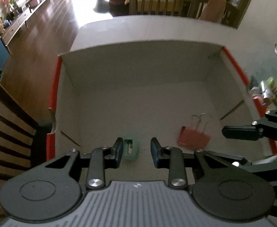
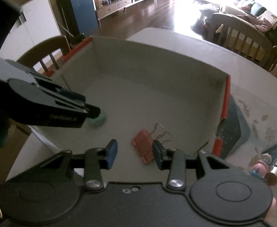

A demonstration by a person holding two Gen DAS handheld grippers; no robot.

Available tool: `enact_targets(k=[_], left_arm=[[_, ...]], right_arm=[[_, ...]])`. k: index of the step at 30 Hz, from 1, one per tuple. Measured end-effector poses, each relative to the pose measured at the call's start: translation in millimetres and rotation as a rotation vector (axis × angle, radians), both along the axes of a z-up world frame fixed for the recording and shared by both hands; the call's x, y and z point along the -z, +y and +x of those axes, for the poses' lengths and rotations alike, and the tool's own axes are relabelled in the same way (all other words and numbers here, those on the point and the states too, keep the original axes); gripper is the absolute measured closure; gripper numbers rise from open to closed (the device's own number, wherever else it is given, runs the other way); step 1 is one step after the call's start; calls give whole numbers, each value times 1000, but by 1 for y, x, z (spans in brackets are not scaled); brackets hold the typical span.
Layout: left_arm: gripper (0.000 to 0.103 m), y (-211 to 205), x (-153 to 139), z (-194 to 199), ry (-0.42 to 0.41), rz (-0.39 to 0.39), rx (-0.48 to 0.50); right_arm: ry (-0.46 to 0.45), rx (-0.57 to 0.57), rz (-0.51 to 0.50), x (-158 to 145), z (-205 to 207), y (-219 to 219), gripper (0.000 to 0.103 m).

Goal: Organize rigid objects
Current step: 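Open both grippers to drop the sharpener and clip into the box, then move both grippers back toward the items on the table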

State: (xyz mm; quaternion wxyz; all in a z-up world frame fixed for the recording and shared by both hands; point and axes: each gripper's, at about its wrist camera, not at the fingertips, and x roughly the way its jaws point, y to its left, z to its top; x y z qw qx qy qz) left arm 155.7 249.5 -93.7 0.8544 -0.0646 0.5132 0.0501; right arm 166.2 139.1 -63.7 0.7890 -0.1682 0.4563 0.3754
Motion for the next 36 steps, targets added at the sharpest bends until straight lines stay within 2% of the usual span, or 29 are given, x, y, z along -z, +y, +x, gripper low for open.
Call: enact_targets(k=[5, 8, 17, 20, 26, 28, 30, 36], left_arm=[[73, 0, -25, -8, -62, -9, -11], [73, 5, -37, -10, -95, -20, -19], [73, -10, -73, -47, -197, -45, -33], [73, -17, -83, -58, -235, -53, -41], [73, -31, -104, -79, -302, -40, -38], [68, -35, -110, -85, -320, -37, -39], [40, -38, -114, -90, -341, -42, -47], [38, -58, -122, -99, -376, -40, -38]], right_arm=[[-11, 15, 50, -16, -12, -19, 61], [-16, 30, 82, -28, -17, -29, 54], [-69, 56, 162, -61, -36, -56, 47], [-81, 69, 190, -71, -43, -67, 39], [-138, 70, 247, -90, -63, -90, 33], [-148, 77, 261, -95, -67, -96, 32], [-155, 86, 274, -98, -72, -104, 27], [-173, 126, 294, -104, -80, -127, 21]])
